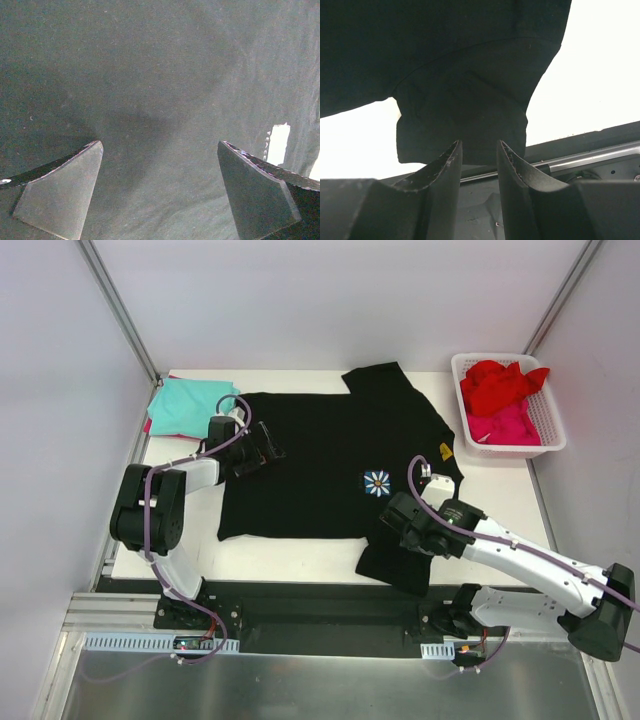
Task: Fold and stack the t-shirts
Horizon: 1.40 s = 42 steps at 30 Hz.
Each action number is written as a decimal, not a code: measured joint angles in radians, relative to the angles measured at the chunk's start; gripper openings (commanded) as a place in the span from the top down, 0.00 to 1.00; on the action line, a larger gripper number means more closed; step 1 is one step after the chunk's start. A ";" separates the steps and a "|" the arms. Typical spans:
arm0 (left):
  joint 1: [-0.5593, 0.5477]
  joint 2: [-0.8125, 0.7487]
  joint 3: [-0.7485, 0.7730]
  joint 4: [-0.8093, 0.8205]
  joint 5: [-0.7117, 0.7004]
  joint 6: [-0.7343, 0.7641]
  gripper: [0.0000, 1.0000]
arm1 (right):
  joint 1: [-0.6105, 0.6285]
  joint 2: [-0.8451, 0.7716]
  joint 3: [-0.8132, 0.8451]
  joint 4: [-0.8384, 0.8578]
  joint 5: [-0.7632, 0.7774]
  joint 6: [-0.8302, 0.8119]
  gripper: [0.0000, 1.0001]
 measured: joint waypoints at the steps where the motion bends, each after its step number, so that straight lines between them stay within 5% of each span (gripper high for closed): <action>1: 0.000 -0.003 -0.003 0.000 -0.003 0.001 0.01 | 0.000 -0.003 0.000 0.000 0.000 0.000 0.63; 42: 0.112 -0.024 -0.004 -0.090 -0.092 0.088 0.01 | -0.001 -0.074 0.003 -0.110 -0.006 0.002 0.64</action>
